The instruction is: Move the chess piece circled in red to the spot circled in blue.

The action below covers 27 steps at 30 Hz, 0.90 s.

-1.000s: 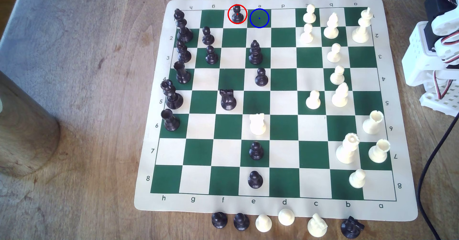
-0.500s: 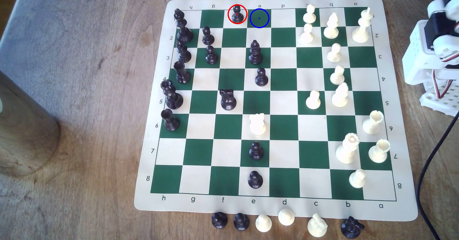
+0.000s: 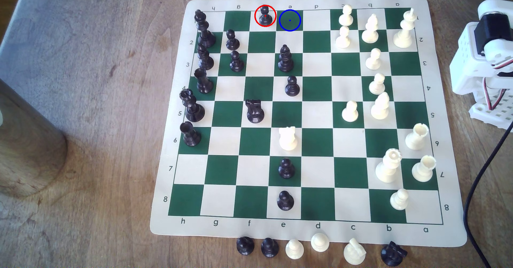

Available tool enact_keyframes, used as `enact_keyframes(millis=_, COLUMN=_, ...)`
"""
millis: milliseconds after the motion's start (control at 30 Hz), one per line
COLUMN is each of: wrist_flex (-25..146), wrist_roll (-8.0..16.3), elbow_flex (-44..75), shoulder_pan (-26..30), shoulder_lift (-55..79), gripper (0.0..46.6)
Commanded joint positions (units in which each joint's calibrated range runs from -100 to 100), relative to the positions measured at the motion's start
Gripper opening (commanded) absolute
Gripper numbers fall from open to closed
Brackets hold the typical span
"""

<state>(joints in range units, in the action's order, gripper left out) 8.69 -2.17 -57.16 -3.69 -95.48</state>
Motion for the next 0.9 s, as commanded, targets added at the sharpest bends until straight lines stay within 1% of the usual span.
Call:
enact_keyframes(millis=0, wrist_flex=13.59, wrist_roll=0.15, elbow_flex=2.77, shoulder_pan=-0.11, shoulder_lift=-0.20, gripper=0.2)
enact_keyframes(millis=67, wrist_flex=20.14, wrist_roll=0.20, elbow_flex=3.22, shoulder_pan=-0.03, shoulder_lift=-0.20, gripper=0.2)
enact_keyframes(millis=100, wrist_flex=23.91, wrist_roll=1.61, elbow_flex=2.67, shoulder_pan=-0.42, shoulder_lift=-0.20, gripper=0.2)
enact_keyframes(millis=133, wrist_flex=25.88, wrist_roll=1.90, elbow_flex=2.22, shoulder_pan=-0.81, shoulder_lift=-0.20, gripper=0.6)
enact_keyframes(millis=233, wrist_flex=32.51, wrist_roll=2.39, elbow_flex=0.95, shoulder_pan=-1.75, shoulder_lift=0.14, gripper=4.2)
enact_keyframes(millis=367, wrist_flex=39.14, wrist_roll=2.69, elbow_flex=0.59, shoulder_pan=-2.37, shoulder_lift=6.77, gripper=5.2)
enact_keyframes(millis=467, wrist_flex=40.21, wrist_roll=4.05, elbow_flex=1.95, shoulder_pan=-2.84, shoulder_lift=13.47, gripper=5.0)
enact_keyframes(millis=533, wrist_flex=41.19, wrist_roll=4.88, elbow_flex=3.67, shoulder_pan=-3.86, shoulder_lift=17.21, gripper=6.1)
enact_keyframes(millis=567, wrist_flex=44.47, wrist_roll=6.74, elbow_flex=7.12, shoulder_pan=-5.19, shoulder_lift=20.26, gripper=11.1)
enact_keyframes(millis=600, wrist_flex=45.94, wrist_roll=7.47, elbow_flex=8.93, shoulder_pan=-5.89, shoulder_lift=21.54, gripper=13.9)
enact_keyframes(millis=667, wrist_flex=47.50, wrist_roll=8.06, elbow_flex=12.38, shoulder_pan=-6.83, shoulder_lift=25.10, gripper=15.9)
enact_keyframes(millis=833, wrist_flex=49.71, wrist_roll=9.96, elbow_flex=19.90, shoulder_pan=-6.91, shoulder_lift=33.85, gripper=16.8)
enact_keyframes(millis=867, wrist_flex=52.33, wrist_roll=11.33, elbow_flex=23.80, shoulder_pan=-7.07, shoulder_lift=37.33, gripper=19.9)
